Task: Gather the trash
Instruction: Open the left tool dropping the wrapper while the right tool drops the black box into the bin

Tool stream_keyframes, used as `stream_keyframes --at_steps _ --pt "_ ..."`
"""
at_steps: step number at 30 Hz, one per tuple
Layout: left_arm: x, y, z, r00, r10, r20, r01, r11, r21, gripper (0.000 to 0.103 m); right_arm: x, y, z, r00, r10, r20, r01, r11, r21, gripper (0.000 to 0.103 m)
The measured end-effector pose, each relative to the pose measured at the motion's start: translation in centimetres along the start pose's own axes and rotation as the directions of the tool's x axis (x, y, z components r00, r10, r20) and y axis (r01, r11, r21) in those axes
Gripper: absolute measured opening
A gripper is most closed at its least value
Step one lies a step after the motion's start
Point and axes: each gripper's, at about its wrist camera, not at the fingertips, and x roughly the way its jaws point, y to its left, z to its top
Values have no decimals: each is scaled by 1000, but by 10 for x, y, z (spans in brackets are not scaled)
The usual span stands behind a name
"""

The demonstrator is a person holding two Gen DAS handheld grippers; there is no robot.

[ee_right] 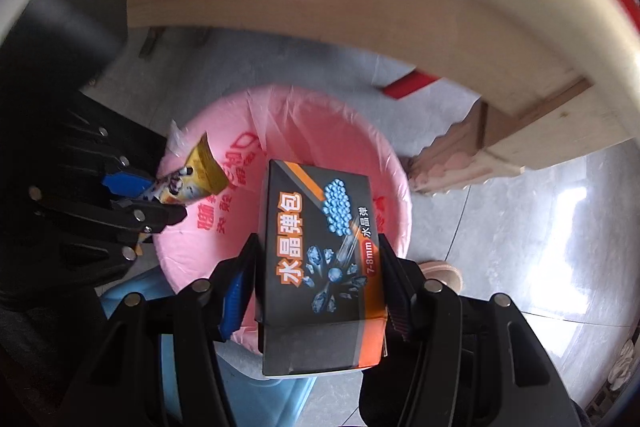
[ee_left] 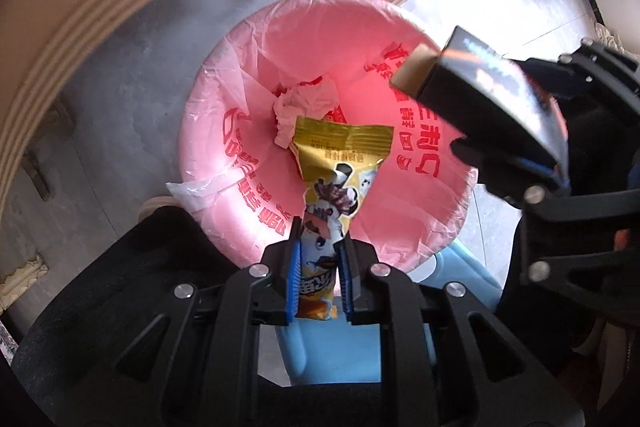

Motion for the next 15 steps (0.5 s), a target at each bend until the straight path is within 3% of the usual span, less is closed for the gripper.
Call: stream_keyframes --at_steps 10,15 --pt "33 11 13 995 -48 -90 44 998 -48 17 46 -2 0 993 45 -106 -47 999 -11 56" --pt "38 15 15 994 -32 -104 27 998 -50 18 52 -1 0 990 59 -125 -62 998 -23 56"
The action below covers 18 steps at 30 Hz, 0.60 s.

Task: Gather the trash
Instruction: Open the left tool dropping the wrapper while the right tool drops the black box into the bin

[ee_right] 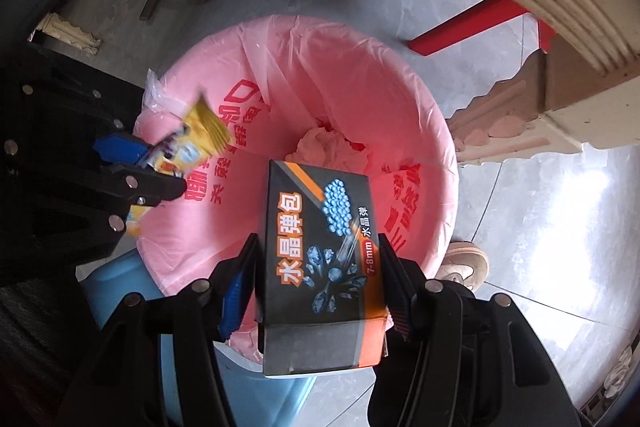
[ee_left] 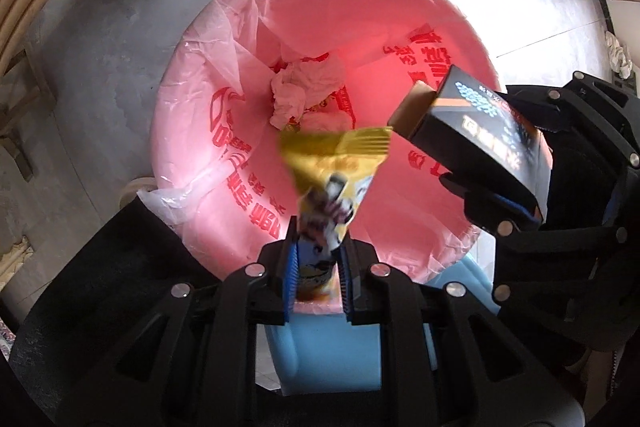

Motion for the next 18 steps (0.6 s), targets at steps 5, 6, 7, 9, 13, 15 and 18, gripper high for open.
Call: stream_keyframes --at_steps 5,6,7,9,13,15,18 --pt "1 -1 2 1000 11 -20 -10 1000 13 60 8 7 -1 1000 15 -8 -15 999 -46 69" --pt "-2 0 2 1000 14 -10 -14 1000 13 60 5 10 -1 1000 3 10 -2 998 -60 72" --pt "-4 1 1 1000 16 -6 -16 1000 12 62 4 11 -1 1000 -5 23 6 998 -67 74" --pt "-10 3 -1 999 28 18 -28 1000 10 65 0 12 -1 999 -3 44 6 997 -76 75" --pt "-15 6 -2 999 20 27 -20 1000 -11 65 0 1 -1 999 3 39 -1 999 -43 76" --pt "-15 5 -3 999 29 23 -29 999 -14 65 1 1 -1 999 9 37 -8 999 -42 76" --pt "-12 6 -1 999 30 24 -30 999 -22 65 0 4 -2 999 5 40 -3 999 -54 76"
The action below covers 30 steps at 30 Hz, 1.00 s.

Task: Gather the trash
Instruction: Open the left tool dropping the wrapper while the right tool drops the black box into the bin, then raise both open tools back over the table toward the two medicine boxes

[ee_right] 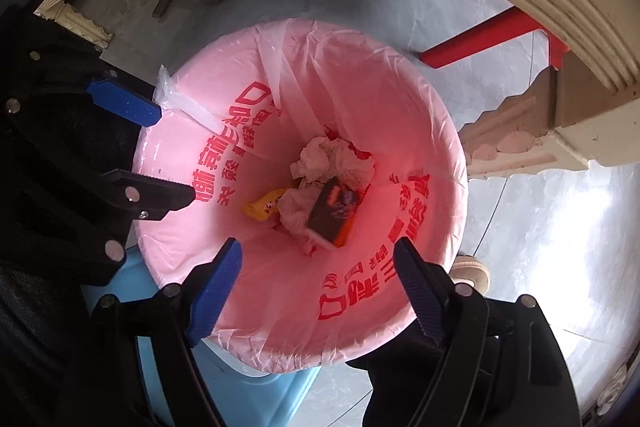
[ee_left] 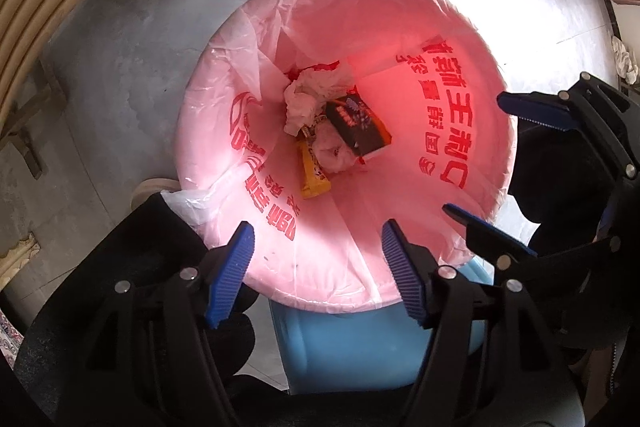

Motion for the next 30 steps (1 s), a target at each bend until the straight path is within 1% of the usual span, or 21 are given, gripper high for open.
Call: stream_keyframes --at_steps 8,10,12,13,16,19,21,24,25,26,27,28,29,30 --pt "1 7 -1 999 35 3 -35 999 -27 65 0 1 -1 1000 14 -3 -14 1000 1 76" --pt "-2 9 -5 999 40 9 -40 999 -37 65 -4 0 -2 999 44 0 -44 999 13 76" --pt "-11 9 -13 998 53 25 -52 998 -38 65 -13 -1 -2 995 95 12 -95 995 29 76" --pt "-22 6 -20 997 69 46 -68 997 -27 65 -20 0 -2 994 109 24 -110 993 30 76" --pt "-51 4 -41 993 70 93 -69 998 -8 65 -48 6 -2 990 111 82 -112 994 8 76" --pt "-99 10 -68 980 124 156 -123 992 -15 65 -91 11 -1 979 144 142 -138 989 -54 76" --pt "-132 15 -77 973 127 191 -124 992 -28 65 -118 14 2 973 150 174 -134 986 -101 76" --pt "-205 31 -86 950 159 268 -138 986 -94 65 -176 17 13 956 173 238 -131 974 -183 76" --pt "-227 35 -86 943 165 290 -136 984 -116 66 -199 19 18 947 172 272 -116 971 -210 77" --pt "-249 41 -85 934 168 314 -131 982 -135 67 -215 17 21 939 173 299 -105 968 -229 81" --pt "-277 46 -82 923 180 340 -132 978 -159 69 -236 18 27 926 182 332 -98 962 -254 85" --pt "-293 48 -80 915 193 354 -136 975 -178 71 -255 19 31 912 192 363 -91 957 -276 90" --pt "-311 49 -76 905 211 370 -145 969 -200 71 -278 20 36 894 200 400 -77 950 -302 91" --pt "-333 52 -70 890 234 391 -156 963 -221 71 -296 21 40 880 214 423 -71 942 -328 91"
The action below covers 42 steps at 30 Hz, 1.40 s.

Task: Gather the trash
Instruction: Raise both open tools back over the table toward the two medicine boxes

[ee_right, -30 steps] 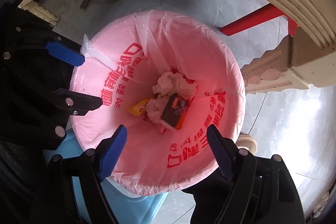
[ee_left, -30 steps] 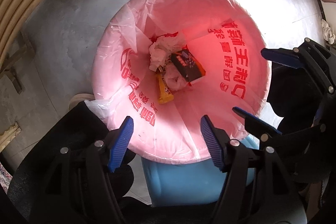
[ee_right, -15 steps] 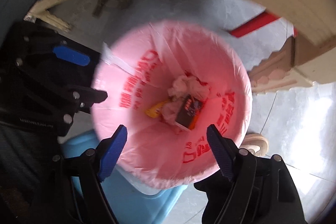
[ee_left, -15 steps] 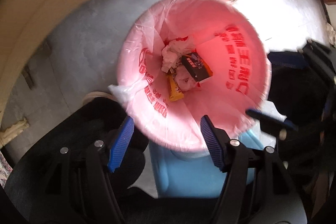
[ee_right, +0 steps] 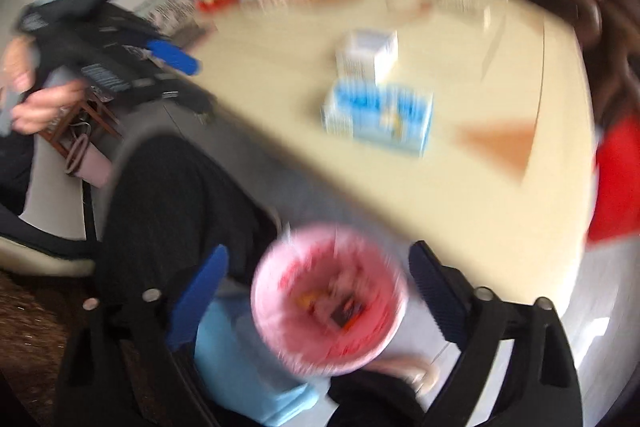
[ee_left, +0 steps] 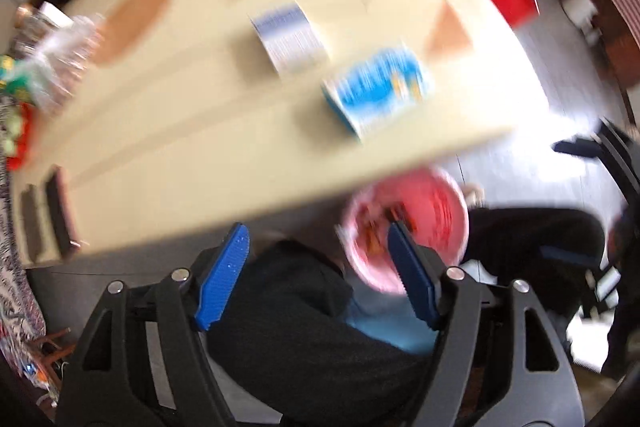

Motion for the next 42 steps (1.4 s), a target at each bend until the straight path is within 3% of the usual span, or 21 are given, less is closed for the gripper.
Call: stream_keyframes --at_steps 5,11,16,28,42 --pt "-31 7 50 1000 19 3 -19 999 -49 71 -48 5 52 997 17 81 -6 990 -138 91" --pt "-17 -6 89 999 15 -51 -17 999 -42 71 -51 2 86 999 29 36 -19 964 -266 91" --pt "16 -9 120 994 -14 -108 8 999 -48 71 -33 -9 99 999 45 -7 -45 947 -317 91" --pt "82 9 158 976 -34 -214 15 996 -89 71 12 -33 122 989 99 -108 -133 915 -380 91" --pt "143 15 179 951 -62 -302 28 993 -116 71 98 -39 120 947 189 -260 -291 850 -439 91"
